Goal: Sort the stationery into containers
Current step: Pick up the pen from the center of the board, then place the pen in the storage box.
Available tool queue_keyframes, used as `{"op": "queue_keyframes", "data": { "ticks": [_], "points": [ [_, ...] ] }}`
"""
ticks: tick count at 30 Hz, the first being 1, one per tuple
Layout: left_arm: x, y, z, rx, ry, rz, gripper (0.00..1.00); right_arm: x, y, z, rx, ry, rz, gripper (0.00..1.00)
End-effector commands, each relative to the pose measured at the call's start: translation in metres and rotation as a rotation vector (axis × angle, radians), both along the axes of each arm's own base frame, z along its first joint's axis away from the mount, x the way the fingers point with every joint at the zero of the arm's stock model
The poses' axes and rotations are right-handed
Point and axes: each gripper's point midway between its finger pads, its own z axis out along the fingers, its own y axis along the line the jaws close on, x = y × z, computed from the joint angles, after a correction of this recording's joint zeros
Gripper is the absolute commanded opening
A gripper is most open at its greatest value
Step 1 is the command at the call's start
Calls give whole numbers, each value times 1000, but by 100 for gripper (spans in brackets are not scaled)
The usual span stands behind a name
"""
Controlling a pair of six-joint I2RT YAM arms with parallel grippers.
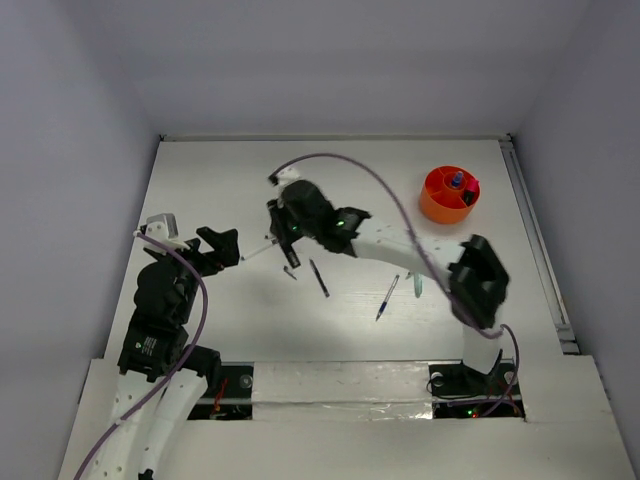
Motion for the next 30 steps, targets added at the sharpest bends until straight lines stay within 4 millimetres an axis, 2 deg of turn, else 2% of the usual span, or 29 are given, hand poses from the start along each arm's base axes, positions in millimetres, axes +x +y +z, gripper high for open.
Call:
{"op": "queue_keyframes", "data": {
  "ticks": [1, 2, 3, 4, 6, 7, 8, 9, 10, 12, 13, 17, 18, 21, 22, 24, 27, 30],
  "points": [
    [-1, -8, 19, -17, -63, -42, 99, 63, -74, 129, 296, -246, -274, 5],
    [-1, -9, 19, -17, -64, -48, 99, 70, -99, 137, 306, -262, -329, 5],
    [-1, -9, 19, -18, -64, -51, 99, 81, -122, 157, 366, -307, -388, 5],
    [-2, -12, 19, -16, -66, -64, 99, 91, -178, 171, 377, -361, -516, 5],
    [-4, -16, 20, -18, -70, -85, 99, 99, -238, 193, 401, -466, -665, 6],
    [-4, -16, 19, -18, -70, -87, 99, 108, -289, 187, 361, -505, -808, 6],
    [-5, -19, 20, -18, -74, -102, 99, 102, -324, 212, 395, -576, -882, 7],
    [-5, -20, 20, -18, -74, -104, 99, 101, -349, 215, 394, -601, -946, 7],
    [-6, -22, 21, -20, -80, -114, 99, 103, -394, 212, 371, -629, -1052, 7],
    [-8, -26, 21, -20, -82, -133, 99, 97, -437, 223, 376, -685, -1163, 7],
    [-9, -25, 23, -21, -88, -133, 99, 97, -470, 220, 355, -699, -1239, 7],
    [-13, -30, 25, -24, -99, -159, 99, 101, -523, 208, 318, -718, -1378, 7],
    [-14, -33, 25, -25, -99, -171, 99, 106, -543, 200, 296, -715, -1424, 7],
    [-16, -35, 26, -26, -105, -184, 99, 114, -569, 192, 250, -727, -1488, 7],
    [-17, -35, 27, -27, -110, -184, 99, 122, -570, 182, 225, -709, -1491, 7],
    [-18, -37, 28, -28, -113, -193, 99, 133, -577, 173, 178, -712, -1496, 7],
    [-20, -39, 28, -28, -114, -204, 99, 143, -578, 165, 133, -701, -1491, 7],
    [-21, -41, 29, -29, -117, -213, 99, 154, -579, 149, 86, -678, -1479, 7]
  ]
}}
